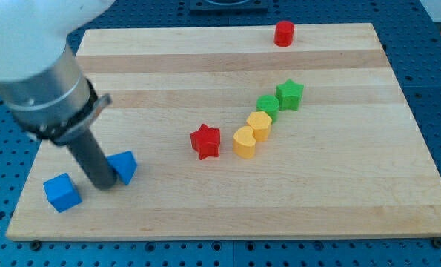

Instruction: Move blue triangle closer to red star

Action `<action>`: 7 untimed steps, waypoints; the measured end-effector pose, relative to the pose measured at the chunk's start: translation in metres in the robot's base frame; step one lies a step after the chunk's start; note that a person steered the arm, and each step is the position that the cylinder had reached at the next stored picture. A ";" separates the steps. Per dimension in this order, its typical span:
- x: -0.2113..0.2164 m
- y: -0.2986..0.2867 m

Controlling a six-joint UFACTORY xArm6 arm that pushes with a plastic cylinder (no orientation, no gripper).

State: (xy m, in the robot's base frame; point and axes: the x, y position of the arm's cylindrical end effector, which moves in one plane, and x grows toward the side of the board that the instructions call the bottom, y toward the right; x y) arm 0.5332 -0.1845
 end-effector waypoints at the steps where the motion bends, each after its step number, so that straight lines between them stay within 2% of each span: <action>1: -0.015 -0.012; 2: 0.008 -0.017; 3: 0.012 0.012; 4: -0.010 0.061; 5: -0.027 0.079; 7: -0.013 -0.006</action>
State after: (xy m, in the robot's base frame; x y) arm 0.5198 -0.1904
